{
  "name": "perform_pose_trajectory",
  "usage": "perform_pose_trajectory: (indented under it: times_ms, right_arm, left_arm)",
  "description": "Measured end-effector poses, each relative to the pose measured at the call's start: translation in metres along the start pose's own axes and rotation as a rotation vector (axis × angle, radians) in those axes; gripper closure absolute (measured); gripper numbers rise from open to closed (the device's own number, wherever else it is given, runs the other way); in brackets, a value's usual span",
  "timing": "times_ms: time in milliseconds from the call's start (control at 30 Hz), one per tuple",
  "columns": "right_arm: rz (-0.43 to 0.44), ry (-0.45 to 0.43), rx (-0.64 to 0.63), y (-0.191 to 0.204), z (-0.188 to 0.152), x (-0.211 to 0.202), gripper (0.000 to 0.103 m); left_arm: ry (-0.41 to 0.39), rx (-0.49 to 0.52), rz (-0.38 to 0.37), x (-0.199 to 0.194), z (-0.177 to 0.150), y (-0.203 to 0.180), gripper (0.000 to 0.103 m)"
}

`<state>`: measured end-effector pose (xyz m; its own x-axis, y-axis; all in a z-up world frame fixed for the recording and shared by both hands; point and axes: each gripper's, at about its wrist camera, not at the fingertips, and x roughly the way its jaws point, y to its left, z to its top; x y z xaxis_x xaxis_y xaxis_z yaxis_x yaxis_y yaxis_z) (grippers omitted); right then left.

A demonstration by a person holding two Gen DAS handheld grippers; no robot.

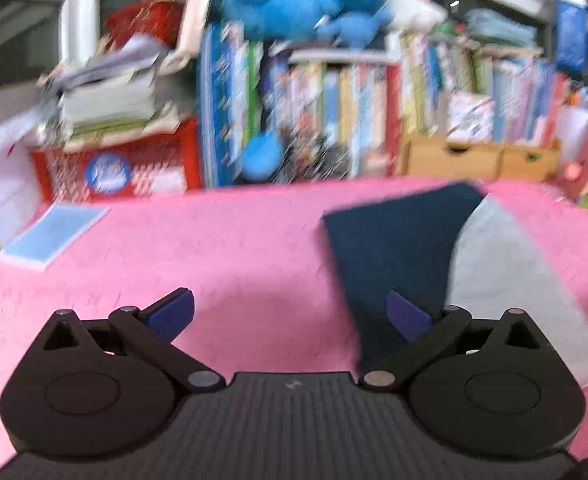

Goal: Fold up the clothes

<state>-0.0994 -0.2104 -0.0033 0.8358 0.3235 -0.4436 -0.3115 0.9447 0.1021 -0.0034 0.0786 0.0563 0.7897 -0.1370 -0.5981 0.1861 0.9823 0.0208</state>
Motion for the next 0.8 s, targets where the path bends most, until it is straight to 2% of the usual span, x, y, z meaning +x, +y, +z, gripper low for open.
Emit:
perform_pose_trajectory:
  times_ms: [33, 67, 100, 167, 267, 367, 400, 467, 533, 600, 700, 800]
  right_arm:
    - [-0.001, 0.005, 0.002, 0.008, 0.004, 0.009, 0.014]
    - [-0.011, 0.01, 0.003, 0.016, 0.008, 0.018, 0.026]
    - [-0.018, 0.012, 0.009, 0.022, 0.011, 0.027, 0.034]
    - [-0.001, 0.017, 0.037, 0.03, 0.015, 0.043, 0.034]
    - [0.029, 0.045, 0.064, 0.036, 0.017, 0.066, 0.037]
    - [-0.007, 0.093, 0.047, 0.04, 0.009, 0.086, 0.036]
    - [-0.033, 0.091, 0.031, 0.041, 0.006, 0.09, 0.032]
    - [-0.053, 0.11, 0.032, 0.039, 0.005, 0.095, 0.028]
    - [-0.025, 0.143, 0.078, 0.028, 0.004, 0.099, 0.026]
    - [0.009, 0.144, 0.126, 0.019, 0.004, 0.1, 0.025]
    - [0.006, 0.148, 0.116, 0.02, 0.004, 0.1, 0.023]
    - [0.003, 0.156, 0.099, 0.022, 0.004, 0.101, 0.022]
  left_arm:
    - [0.004, 0.018, -0.021, 0.004, 0.008, -0.008, 0.0]
    - [0.008, 0.036, -0.042, 0.009, 0.015, -0.016, 0.0]
    - [0.012, 0.053, -0.064, 0.013, 0.023, -0.024, 0.0]
    - [0.02, 0.089, -0.106, 0.022, 0.038, -0.04, 0.001]
    - [0.031, 0.142, -0.17, 0.035, 0.061, -0.064, 0.014]
    - [0.129, 0.198, -0.196, 0.085, 0.071, -0.1, 0.018]
    - [0.165, 0.202, -0.194, 0.103, 0.073, -0.108, 0.022]
    - [0.224, 0.189, -0.167, 0.137, 0.075, -0.117, 0.022]
    - [0.237, 0.189, -0.123, 0.165, 0.081, -0.124, 0.016]
    - [0.238, 0.196, -0.078, 0.188, 0.088, -0.127, 0.001]
    - [0.248, 0.154, -0.04, 0.217, 0.099, -0.118, 0.0]
    - [0.28, 0.057, -0.078, 0.233, 0.104, -0.101, 0.0]
